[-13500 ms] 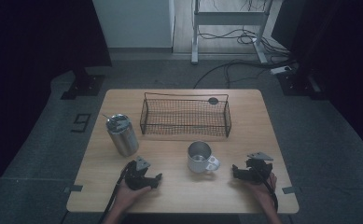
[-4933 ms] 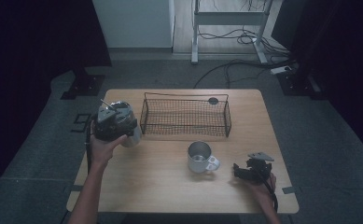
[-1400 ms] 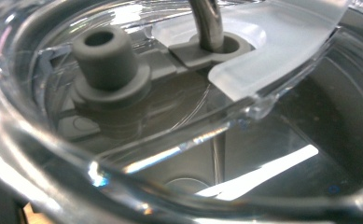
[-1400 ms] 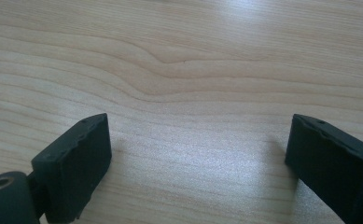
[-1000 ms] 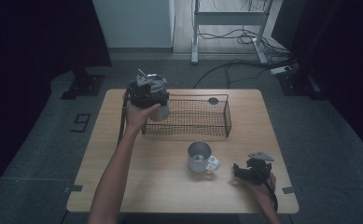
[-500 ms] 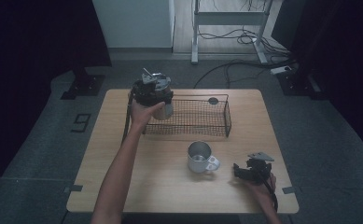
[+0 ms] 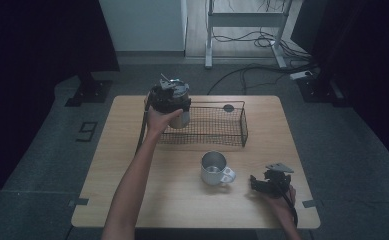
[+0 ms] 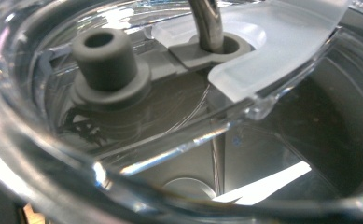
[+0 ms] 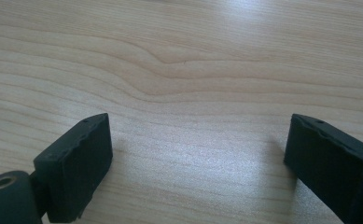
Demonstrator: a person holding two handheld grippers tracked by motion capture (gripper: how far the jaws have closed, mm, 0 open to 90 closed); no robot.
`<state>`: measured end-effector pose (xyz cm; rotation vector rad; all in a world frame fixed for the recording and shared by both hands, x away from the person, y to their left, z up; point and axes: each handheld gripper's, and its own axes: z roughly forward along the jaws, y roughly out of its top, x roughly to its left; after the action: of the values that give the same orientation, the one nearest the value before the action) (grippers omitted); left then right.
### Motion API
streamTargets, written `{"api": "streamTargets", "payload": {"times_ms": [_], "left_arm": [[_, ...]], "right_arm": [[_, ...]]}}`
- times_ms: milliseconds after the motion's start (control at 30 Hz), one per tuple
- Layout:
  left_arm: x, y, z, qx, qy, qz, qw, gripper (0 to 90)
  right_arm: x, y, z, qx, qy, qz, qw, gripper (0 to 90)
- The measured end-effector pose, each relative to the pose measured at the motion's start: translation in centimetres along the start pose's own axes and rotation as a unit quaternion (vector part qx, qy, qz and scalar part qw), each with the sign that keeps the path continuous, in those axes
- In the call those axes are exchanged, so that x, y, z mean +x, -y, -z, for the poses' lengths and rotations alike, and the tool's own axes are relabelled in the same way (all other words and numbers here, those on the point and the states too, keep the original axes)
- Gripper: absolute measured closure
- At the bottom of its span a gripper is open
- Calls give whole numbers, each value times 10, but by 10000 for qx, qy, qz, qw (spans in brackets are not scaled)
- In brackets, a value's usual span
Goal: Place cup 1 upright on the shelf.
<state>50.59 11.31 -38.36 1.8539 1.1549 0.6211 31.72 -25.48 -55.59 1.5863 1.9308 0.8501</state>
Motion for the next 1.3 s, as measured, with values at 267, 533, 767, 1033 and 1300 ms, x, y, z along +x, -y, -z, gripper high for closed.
{"api": "streamTargets", "payload": {"times_ms": [267,533,767,1033,1300], "left_arm": [[1,5,-7,47,-10,28,10000,42],[3,11,-14,110,-23,60,9999,41],[7,20,-22,184,-61,106,9998,41],[8,26,-28,242,-85,125,9996,41],[12,34,-35,269,-161,187,9993,41]], "right_arm": [[0,0,0,-3,2,-1,10000,74],[0,0,0,-4,3,-3,10000,74],[0,0,0,-4,2,-4,10000,75],[0,0,0,-5,3,-2,10000,75],[0,0,0,-5,3,-3,10000,76]]}}
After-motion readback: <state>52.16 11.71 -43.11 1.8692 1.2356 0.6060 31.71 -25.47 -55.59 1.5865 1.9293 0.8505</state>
